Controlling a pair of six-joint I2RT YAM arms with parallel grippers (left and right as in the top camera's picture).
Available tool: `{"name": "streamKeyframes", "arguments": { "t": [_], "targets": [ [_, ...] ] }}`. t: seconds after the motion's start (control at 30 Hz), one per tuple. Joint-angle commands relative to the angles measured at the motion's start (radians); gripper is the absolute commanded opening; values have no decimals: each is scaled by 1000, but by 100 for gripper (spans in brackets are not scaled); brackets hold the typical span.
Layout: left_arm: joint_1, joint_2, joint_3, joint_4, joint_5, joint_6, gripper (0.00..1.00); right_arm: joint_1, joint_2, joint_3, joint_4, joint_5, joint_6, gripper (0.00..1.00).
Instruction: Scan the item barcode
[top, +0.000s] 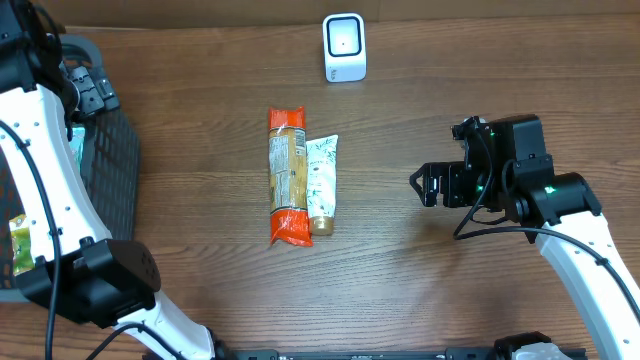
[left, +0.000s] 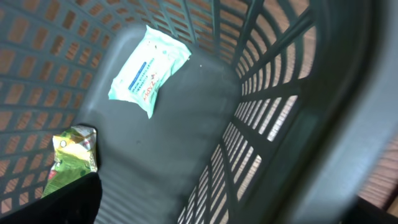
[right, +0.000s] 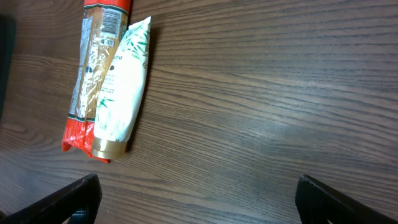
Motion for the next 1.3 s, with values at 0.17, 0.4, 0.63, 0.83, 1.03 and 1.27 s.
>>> {"name": "streamKeyframes", "arguments": {
  "t": [0.17, 0.4, 0.63, 0.83, 1.03, 1.27],
  "targets": [
    [58, -8, 13, 17, 172, 32, 93, 3, -3, 21, 9, -6, 0, 100],
    [60, -74, 17, 67, 361, 98, 95, 3, -3, 21, 10, -6, 0, 100],
    [127, -159, 17, 78, 259, -55, 98, 3, -3, 21, 10, -6, 0, 100],
    [234, -139, 16, 84, 233, -83, 98, 3, -2, 21, 10, -6, 0, 100],
    [264, -25, -17, 49, 174, -69, 92, 3, -2, 21, 8, -6, 0, 100],
    [266, 110, -48, 51, 165, 23, 92, 3, -2, 21, 5, -6, 0, 100]
  ]
}}
